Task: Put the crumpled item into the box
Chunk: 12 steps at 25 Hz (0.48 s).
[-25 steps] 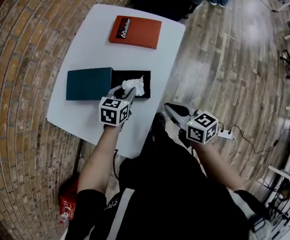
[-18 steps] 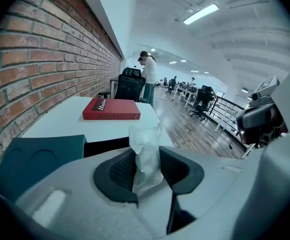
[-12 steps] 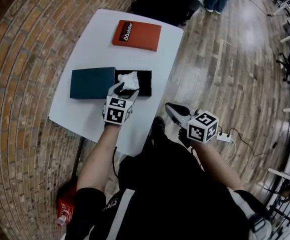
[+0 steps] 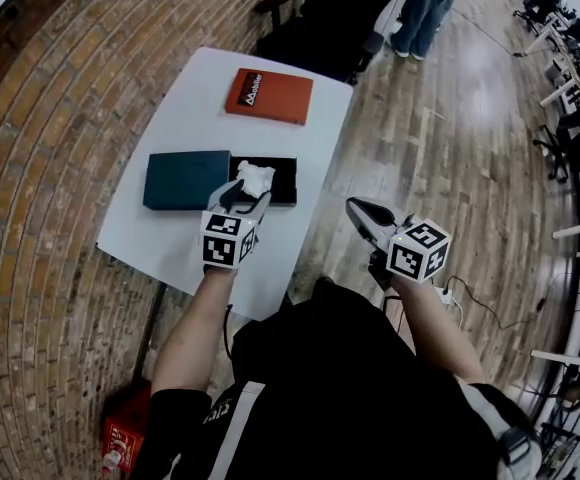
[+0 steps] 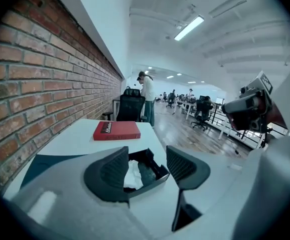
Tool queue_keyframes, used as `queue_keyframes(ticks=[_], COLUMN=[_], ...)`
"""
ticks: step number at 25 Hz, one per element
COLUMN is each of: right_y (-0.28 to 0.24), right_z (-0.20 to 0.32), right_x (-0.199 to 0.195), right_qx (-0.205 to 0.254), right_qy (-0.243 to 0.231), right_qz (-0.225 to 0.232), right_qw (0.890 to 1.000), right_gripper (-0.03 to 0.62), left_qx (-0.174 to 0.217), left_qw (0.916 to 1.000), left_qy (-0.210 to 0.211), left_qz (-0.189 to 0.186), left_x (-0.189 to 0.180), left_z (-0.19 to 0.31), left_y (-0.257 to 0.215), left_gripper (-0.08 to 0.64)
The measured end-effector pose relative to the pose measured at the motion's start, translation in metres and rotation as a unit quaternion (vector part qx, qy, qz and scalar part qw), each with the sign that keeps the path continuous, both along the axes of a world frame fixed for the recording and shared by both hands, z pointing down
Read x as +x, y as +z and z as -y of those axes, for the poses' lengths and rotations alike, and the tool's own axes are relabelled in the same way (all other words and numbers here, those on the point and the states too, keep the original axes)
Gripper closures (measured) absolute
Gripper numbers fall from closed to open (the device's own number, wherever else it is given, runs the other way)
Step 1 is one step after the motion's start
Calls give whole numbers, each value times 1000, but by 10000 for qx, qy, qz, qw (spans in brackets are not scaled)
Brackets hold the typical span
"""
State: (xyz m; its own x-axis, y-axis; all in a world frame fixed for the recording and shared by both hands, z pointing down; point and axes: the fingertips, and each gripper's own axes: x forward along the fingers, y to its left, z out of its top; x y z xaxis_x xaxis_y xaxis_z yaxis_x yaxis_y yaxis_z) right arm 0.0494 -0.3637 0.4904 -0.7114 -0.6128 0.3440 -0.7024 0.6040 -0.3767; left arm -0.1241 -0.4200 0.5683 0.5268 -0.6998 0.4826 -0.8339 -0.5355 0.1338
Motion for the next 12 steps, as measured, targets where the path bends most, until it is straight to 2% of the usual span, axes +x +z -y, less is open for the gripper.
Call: queue_keyframes(ticks=[5,8,12], right_y=[-34,-48,-57], right_z=[32,43,46], right_x=[29,33,42], right_qx=[377,542,672], right_qy=[153,-12,-273], right_qz=[62,106,140], right_qw=[9992,9985,9973], right_gripper=[592,592,592], left_qx=[241,327,503], left_qw=[9992,9988,9983], left_qy=[-169,-140,-105], left_qz=[-256,-350,-273], left_x=[6,15,30], left_z=[1,0,0], left_y=[-42,-62,-85], left_gripper=[366,423,429])
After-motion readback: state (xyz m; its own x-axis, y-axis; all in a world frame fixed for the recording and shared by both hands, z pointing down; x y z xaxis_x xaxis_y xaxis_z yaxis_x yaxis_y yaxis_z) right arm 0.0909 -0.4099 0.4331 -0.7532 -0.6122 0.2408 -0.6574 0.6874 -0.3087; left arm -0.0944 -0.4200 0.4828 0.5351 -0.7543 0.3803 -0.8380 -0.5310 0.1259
